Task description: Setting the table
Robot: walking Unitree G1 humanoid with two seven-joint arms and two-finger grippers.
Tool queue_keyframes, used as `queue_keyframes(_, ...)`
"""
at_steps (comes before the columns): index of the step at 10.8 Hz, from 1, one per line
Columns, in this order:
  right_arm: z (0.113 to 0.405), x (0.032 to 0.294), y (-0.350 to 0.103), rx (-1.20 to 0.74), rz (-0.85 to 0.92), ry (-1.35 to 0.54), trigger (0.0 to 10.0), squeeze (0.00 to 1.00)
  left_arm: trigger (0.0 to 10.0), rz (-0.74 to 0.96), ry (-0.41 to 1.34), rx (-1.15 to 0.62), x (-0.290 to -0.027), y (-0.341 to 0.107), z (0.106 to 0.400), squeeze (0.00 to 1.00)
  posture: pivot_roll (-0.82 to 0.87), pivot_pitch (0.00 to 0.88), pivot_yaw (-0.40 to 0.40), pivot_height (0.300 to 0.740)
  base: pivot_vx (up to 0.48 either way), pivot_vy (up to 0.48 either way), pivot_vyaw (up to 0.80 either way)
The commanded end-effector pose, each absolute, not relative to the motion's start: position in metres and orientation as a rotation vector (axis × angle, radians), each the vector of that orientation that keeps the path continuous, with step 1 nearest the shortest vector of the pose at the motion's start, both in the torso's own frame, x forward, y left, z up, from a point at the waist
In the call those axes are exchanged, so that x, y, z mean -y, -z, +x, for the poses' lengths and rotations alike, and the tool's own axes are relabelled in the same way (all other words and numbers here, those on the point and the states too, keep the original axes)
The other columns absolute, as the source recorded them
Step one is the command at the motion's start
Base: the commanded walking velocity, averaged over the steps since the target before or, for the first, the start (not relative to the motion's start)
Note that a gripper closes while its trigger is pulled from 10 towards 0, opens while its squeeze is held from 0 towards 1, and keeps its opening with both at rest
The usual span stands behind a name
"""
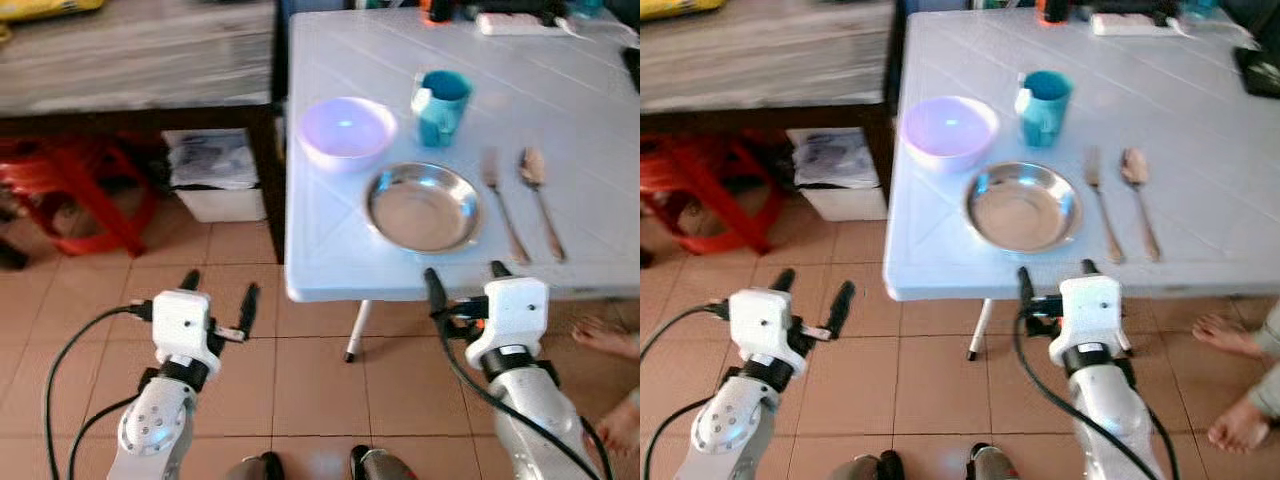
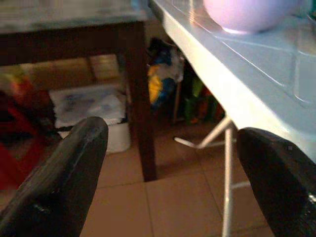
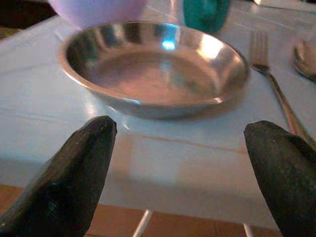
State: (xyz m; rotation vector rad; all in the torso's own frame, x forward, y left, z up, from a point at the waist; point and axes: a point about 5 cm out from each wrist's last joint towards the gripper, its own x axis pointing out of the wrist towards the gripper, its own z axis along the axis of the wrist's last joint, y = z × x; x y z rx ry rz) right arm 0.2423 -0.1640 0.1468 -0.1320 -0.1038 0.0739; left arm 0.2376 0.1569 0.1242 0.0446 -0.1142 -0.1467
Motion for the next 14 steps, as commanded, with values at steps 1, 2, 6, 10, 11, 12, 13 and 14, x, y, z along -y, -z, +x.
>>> queue_keyframes(1, 0.240, 0.164, -0.160, 0.161, -0.133, -0.069, 10.0, 0.00, 10.0, 0.052, 0.115, 0.151, -0.162, -0.135, 0.237, 0.00, -0.12, 0.228, 0.051, 0.740, 0.000, 0.000, 0.00)
queue_keyframes(2, 0.239, 0.169, -0.172, 0.198, -0.138, -0.046, 10.0, 0.00, 10.0, 0.064, 0.085, 0.202, -0.166, -0.151, 0.239, 0.00, -0.12, 0.226, 0.050, 0.740, 0.000, 0.000, 0.00)
queue_keyframes(6, 0.240, 0.161, -0.162, 0.158, -0.130, -0.076, 10.0, 0.00, 10.0, 0.099, 0.038, 0.117, -0.172, -0.124, 0.245, 0.00, -0.12, 0.240, 0.052, 0.740, 0.000, 0.000, 0.00)
queue_keyframes(10, 0.239, 0.160, -0.160, 0.136, -0.122, -0.081, 10.0, 0.00, 10.0, 0.136, 0.020, 0.126, -0.176, -0.128, 0.246, 0.00, -0.10, 0.297, 0.054, 0.740, 0.000, 0.000, 0.00)
queue_keyframes(11, 0.242, 0.159, -0.159, 0.136, -0.120, -0.087, 10.0, 0.00, 10.0, 0.149, 0.002, 0.135, -0.178, -0.129, 0.248, 0.00, -0.08, 0.296, 0.046, 0.740, 0.000, 0.000, 0.00)
queue_keyframes(12, 0.246, 0.155, -0.160, 0.147, -0.114, -0.113, 10.0, 0.00, 10.0, 0.164, -0.020, 0.161, -0.180, -0.134, 0.248, 0.00, -0.07, 0.282, 0.036, 0.740, 0.000, 0.000, 0.00)
queue_keyframes(13, 0.253, 0.151, -0.159, 0.150, -0.106, -0.125, 10.0, 0.00, 10.0, 0.162, -0.056, 0.160, -0.184, -0.132, 0.246, 0.00, -0.05, 0.261, 0.028, 0.740, 0.000, 0.000, 0.00)
queue_keyframes(14, 0.257, 0.146, -0.163, 0.166, -0.096, -0.135, 10.0, 0.00, 10.0, 0.160, -0.071, 0.161, -0.185, -0.133, 0.245, 0.00, -0.04, 0.251, 0.032, 0.740, 0.000, 0.000, 0.00)
